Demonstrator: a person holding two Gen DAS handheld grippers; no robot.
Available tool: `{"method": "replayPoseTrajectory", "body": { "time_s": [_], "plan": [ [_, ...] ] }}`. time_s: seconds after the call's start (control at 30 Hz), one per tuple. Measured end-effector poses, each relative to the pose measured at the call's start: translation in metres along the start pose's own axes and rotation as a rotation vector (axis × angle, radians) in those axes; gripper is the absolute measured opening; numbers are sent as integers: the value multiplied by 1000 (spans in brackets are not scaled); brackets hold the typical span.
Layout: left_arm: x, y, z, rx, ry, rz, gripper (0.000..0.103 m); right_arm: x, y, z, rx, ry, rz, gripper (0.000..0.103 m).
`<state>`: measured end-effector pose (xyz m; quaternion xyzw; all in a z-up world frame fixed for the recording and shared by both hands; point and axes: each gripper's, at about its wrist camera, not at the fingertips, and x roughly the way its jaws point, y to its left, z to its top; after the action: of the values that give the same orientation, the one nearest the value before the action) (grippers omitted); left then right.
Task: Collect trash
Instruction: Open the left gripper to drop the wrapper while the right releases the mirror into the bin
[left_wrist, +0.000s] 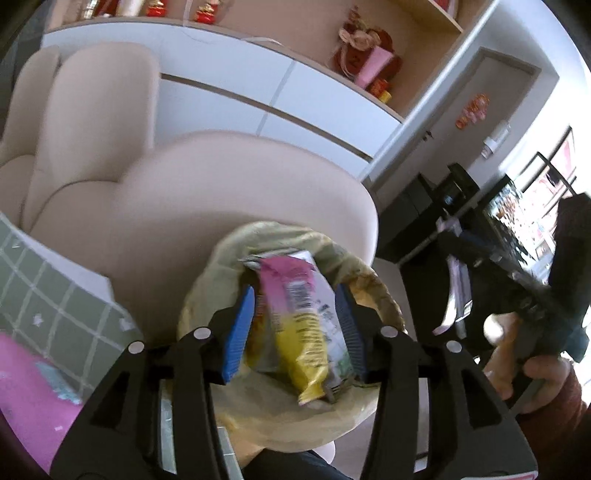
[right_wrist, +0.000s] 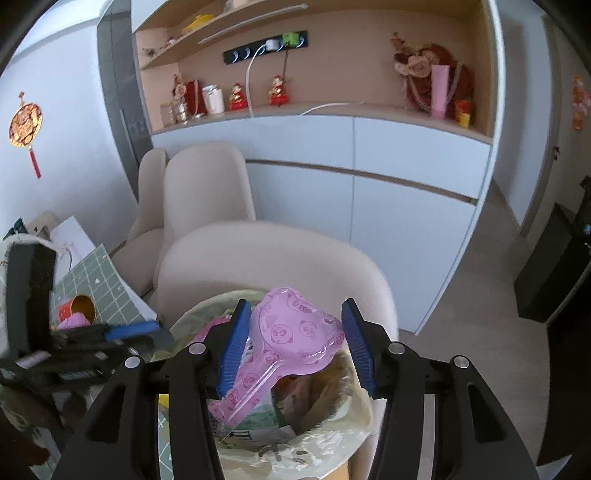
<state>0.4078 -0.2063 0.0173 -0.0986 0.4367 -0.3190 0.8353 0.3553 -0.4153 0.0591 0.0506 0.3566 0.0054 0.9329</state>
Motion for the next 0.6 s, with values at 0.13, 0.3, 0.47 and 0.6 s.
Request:
{"method": "replayPoseTrajectory", "body": {
  "time_s": [0.13,0.3,0.47,0.6],
  "plan": [
    [-37,15,0,-40,-71,54,44,32,18,-10,10,70,29,48],
    [-76,29,-9,-70,-123,120,45,72,52,-21,-14,137,87,48],
    [-109,43,-26,-103,-148,177,45,108,70,-37,-116,257,35,48],
    [-128,57,-38,-135,-167,225,45,121,66,-48,-128,324,15,48]
  ]
}}
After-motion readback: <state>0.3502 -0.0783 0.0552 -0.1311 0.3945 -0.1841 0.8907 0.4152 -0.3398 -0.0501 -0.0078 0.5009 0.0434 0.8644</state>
